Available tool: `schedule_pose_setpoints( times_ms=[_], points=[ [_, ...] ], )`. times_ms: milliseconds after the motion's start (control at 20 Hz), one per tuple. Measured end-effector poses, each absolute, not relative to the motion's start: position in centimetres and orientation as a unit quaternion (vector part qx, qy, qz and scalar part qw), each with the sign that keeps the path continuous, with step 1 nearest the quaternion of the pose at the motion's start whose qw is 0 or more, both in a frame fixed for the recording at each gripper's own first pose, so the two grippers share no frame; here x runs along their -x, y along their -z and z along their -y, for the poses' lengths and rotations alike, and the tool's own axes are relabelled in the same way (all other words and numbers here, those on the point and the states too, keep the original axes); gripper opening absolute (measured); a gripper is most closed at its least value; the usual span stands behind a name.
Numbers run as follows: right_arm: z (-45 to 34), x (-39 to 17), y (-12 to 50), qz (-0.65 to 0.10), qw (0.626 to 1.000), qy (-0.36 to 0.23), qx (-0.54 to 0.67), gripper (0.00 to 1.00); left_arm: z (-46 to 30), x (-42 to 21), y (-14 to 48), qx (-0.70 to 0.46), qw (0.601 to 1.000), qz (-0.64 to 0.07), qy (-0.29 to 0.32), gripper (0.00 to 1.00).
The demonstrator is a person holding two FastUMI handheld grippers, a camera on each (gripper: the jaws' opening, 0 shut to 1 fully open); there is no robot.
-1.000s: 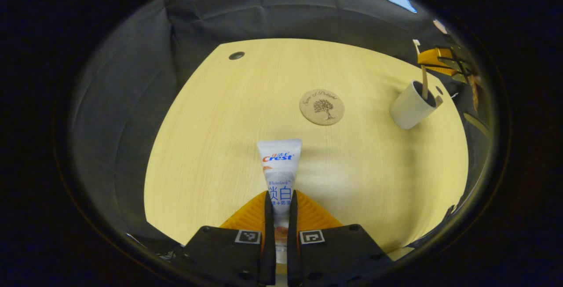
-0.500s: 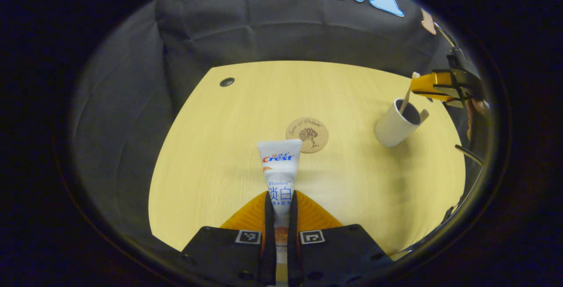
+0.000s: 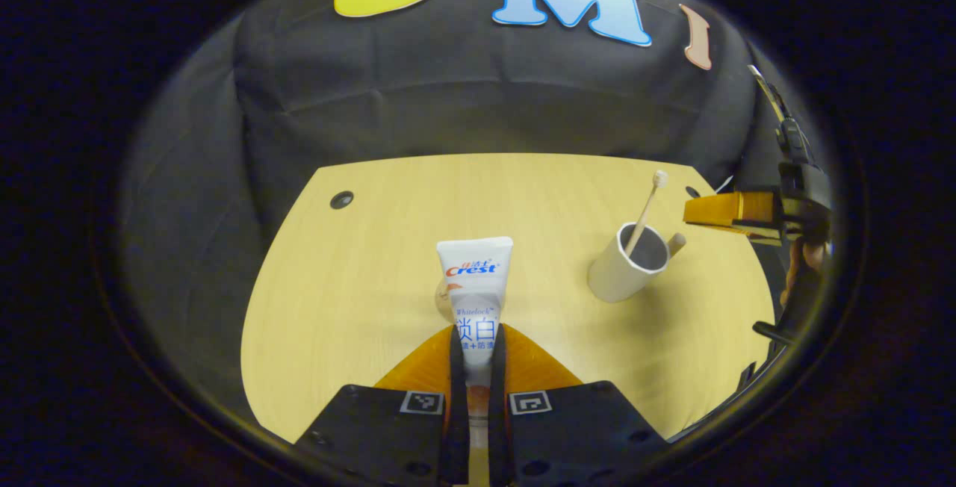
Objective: Put the toothbrush and toothpaste on the desktop into the cup, then pick up the cup and place it on the coaster on the desktop.
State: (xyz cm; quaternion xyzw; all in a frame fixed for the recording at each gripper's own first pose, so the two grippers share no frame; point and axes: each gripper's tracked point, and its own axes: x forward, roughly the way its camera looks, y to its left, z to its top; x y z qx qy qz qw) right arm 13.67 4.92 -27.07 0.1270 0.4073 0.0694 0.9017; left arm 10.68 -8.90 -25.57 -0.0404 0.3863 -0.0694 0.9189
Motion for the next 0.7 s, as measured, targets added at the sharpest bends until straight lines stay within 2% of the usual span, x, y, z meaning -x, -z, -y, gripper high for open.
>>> schedule_pose_setpoints(
  times_ms=[350,700],
  points=[
    [-2.1,-8.3,29.0,-0.441,0.885,-0.054,-0.138,0.08,15.3,-16.0,23.7,0.047,0.926,-0.353,0.127,0.18],
    [-0.2,-5.4,30.4,-0.471,0.868,-0.057,-0.144,0.08,21.4,-20.7,22.4,0.074,0.930,-0.321,0.163,0.18]
  ],
)
